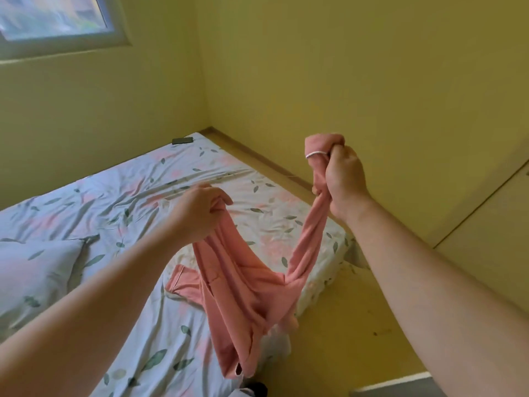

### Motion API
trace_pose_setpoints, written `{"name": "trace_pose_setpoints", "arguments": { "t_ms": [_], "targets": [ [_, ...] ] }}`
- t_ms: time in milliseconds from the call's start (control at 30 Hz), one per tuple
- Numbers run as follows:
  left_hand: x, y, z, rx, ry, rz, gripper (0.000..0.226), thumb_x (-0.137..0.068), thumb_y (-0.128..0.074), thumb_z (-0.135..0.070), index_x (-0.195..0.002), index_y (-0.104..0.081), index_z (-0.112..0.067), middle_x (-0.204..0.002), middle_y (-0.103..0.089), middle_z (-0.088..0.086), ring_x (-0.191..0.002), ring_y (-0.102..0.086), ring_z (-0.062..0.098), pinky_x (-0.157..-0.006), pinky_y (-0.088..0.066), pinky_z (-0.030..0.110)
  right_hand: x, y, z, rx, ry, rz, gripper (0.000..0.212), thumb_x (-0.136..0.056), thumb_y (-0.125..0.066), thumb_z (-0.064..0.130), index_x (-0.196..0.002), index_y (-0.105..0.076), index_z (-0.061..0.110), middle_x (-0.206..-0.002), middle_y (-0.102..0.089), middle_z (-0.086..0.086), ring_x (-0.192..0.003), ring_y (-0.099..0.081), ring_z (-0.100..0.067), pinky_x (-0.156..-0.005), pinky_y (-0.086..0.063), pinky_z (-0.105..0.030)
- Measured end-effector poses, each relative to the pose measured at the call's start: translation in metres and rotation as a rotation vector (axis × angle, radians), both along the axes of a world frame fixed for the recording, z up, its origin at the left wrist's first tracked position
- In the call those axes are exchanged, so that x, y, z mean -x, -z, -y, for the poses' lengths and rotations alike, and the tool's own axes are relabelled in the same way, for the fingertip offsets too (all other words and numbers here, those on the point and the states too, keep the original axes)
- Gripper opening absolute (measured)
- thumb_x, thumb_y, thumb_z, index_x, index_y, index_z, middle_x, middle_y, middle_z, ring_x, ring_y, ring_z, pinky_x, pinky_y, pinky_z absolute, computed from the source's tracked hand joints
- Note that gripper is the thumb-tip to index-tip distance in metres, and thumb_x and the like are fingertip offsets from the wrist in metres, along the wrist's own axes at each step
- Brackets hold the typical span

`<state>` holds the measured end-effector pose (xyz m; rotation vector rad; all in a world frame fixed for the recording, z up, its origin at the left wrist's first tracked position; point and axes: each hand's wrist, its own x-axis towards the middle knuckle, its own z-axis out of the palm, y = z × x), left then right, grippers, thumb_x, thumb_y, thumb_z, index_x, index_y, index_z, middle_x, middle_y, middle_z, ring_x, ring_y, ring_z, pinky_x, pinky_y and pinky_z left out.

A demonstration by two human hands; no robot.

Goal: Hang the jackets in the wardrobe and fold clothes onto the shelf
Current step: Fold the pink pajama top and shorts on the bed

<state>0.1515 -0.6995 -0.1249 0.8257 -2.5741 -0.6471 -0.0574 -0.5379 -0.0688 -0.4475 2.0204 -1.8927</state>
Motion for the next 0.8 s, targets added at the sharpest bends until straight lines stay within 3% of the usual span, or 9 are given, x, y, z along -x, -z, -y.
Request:
{"name": "trace_pose_setpoints", "arguments": {
  "t_ms": [133, 233, 300, 367, 467, 567, 667, 800],
  "targets": [
    [-0.013, -0.009, 0.002, 0.069, -0.077, -0.010, 0.029, -0.087, -0.060, 0.000, -0.095, -0.075, -0.023, -0.101, -0.060, -0.004, -0.095, -0.056, 0.017, -0.077, -0.038, 0.027, -0.014, -0.017, -0.019, -0.013, -0.043, -0.159, 0.034, -0.088, -0.037, 0.040, -0.101, -0.061, 0.018, -0.093, -0.067, -0.004, -0.090, -0.065, -0.028, -0.082, -0.052, -0.042],
    [-0.019, -0.023, 0.012, 0.176, -0.127, 0.000, 0.026, -0.087, -0.058, 0.000, -0.094, -0.074, -0.019, -0.103, -0.061, 0.003, -0.097, -0.059, 0.025, -0.082, -0.045, 0.033, -0.020, -0.021, -0.023, -0.104, -0.106, -0.339, 0.024, -0.100, -0.043, 0.029, -0.104, -0.060, 0.013, -0.093, -0.066, 0.002, -0.091, -0.062, -0.020, -0.074, -0.045, -0.029],
    [-0.022, -0.032, 0.019, 0.243, -0.175, -0.018, 0.026, -0.089, -0.056, 0.000, -0.100, -0.074, -0.014, -0.106, -0.062, 0.009, -0.098, -0.061, 0.032, -0.085, -0.048, 0.037, -0.024, -0.023, -0.027, -0.356, -0.263, -0.545, 0.019, -0.097, -0.049, 0.032, -0.099, -0.058, 0.015, -0.087, -0.063, 0.005, -0.083, -0.060, -0.019, -0.067, -0.042, -0.029],
    [-0.021, -0.039, 0.026, 0.284, -0.235, 0.012, 0.025, -0.094, -0.054, -0.001, -0.108, -0.073, -0.009, -0.110, -0.063, 0.015, -0.100, -0.062, 0.038, -0.085, -0.049, 0.041, -0.026, -0.020, -0.028, -0.768, -0.518, -0.692, 0.027, -0.093, -0.055, 0.043, -0.103, -0.060, 0.019, -0.094, -0.065, 0.002, -0.086, -0.061, -0.020, -0.071, -0.048, -0.032],
    [-0.017, -0.047, 0.033, 0.349, -0.279, 0.127, 0.022, -0.092, -0.051, 0.004, -0.100, -0.069, -0.006, -0.101, -0.061, 0.018, -0.091, -0.064, 0.041, -0.076, -0.054, 0.047, -0.034, -0.009, -0.030, -1.272, -0.844, -0.750, 0.045, -0.090, -0.058, 0.059, -0.099, -0.068, 0.016, -0.092, -0.070, -0.001, -0.081, -0.066, -0.021, -0.070, -0.054, -0.034],
    [-0.008, -0.058, 0.033, 0.403, -0.270, 0.136, 0.018, -0.094, -0.049, -0.002, -0.102, -0.065, -0.008, -0.097, -0.063, 0.018, -0.086, -0.064, 0.041, -0.069, -0.049, 0.042, -0.037, 0.006, -0.030, -1.319, -0.876, -0.759, 0.047, -0.088, -0.063, 0.060, -0.093, -0.069, 0.014, -0.082, -0.071, 0.000, -0.072, -0.067, -0.018, -0.055, -0.047, -0.029],
    [0.000, -0.071, 0.037, 0.456, -0.315, 0.107, 0.020, -0.095, -0.047, -0.009, -0.108, -0.060, -0.018, -0.095, -0.066, 0.015, -0.080, -0.060, 0.037, -0.066, -0.042, 0.037, -0.039, 0.014, -0.023, -1.308, -0.902, -0.760, 0.046, -0.086, -0.068, 0.057, -0.109, -0.070, 0.017, -0.096, -0.073, 0.001, -0.084, -0.069, -0.019, -0.067, -0.054, -0.032],
    [0.010, -0.091, 0.056, 0.131, -0.390, -0.194, 0.027, -0.097, -0.045, -0.015, -0.102, -0.071, -0.021, -0.105, -0.071, 0.005, -0.097, -0.063, 0.030, -0.074, -0.039, 0.030, -0.040, 0.012, -0.009, -1.380, -0.947, -0.859, 0.053, -0.080, -0.073, 0.059, -0.116, -0.068, 0.020, -0.098, -0.073, 0.004, -0.081, -0.071, -0.016, -0.063, -0.056, -0.029]
  ]
}}
